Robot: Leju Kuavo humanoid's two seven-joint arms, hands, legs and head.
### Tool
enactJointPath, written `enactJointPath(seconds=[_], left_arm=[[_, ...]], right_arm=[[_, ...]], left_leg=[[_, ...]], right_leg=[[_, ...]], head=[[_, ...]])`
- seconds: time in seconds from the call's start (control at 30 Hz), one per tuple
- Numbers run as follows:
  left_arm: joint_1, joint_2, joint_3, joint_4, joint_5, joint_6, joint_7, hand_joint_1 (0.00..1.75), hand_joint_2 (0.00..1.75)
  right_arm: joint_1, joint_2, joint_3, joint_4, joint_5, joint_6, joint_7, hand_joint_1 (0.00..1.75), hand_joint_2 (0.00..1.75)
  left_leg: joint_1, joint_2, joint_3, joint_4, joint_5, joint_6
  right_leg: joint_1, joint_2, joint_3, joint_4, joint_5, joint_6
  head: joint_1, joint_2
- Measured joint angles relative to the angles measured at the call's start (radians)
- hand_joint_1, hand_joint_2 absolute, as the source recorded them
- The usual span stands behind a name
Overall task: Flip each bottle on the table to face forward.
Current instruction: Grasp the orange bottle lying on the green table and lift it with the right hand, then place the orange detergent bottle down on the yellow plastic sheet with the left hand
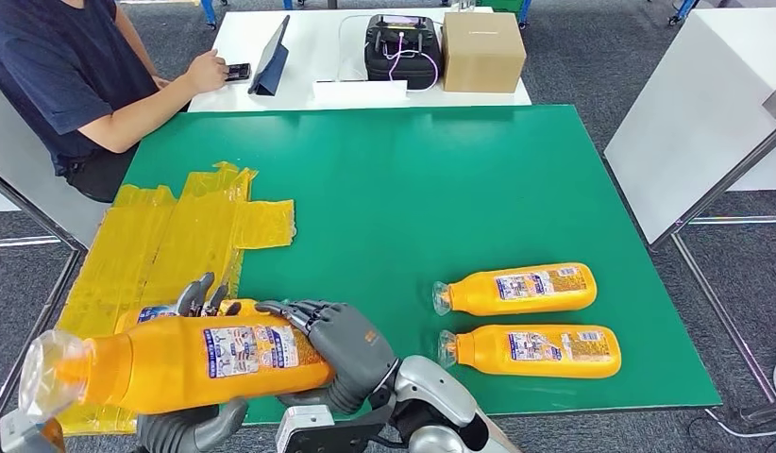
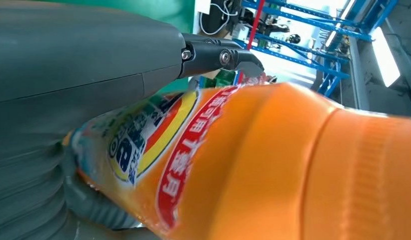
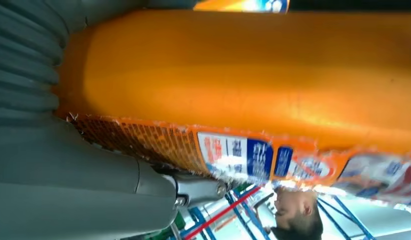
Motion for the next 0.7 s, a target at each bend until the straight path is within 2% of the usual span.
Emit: enactJointPath(seconds=[0.67, 0.7], left_arm=[[-0.014, -0.008, 0.005, -0.02, -0.003, 0.0, 0.01, 0.0, 1.75], [-0.014, -0.008, 0.004, -0.02, -0.001, -0.003, 0.012, 0.08, 1.75]], right_arm=[[0.011, 0.022, 0.009, 0.036, -0.035, 0.033, -0.006, 1.75, 1.75], [0.011, 0.023, 0.009, 0.038, -0.037, 0.033, -0.006, 1.75, 1.75]], left_leg=[[0.0, 0.0, 0.0, 0.0, 0.0, 0.0], [0.0, 0.0, 0.0, 0.0, 0.0, 0.0]], right_leg=[[0.0, 0.0, 0.0, 0.0, 0.0, 0.0], [0.0, 0.0, 0.0, 0.0, 0.0, 0.0]], head=[[0.0, 0.0], [0.0, 0.0]])
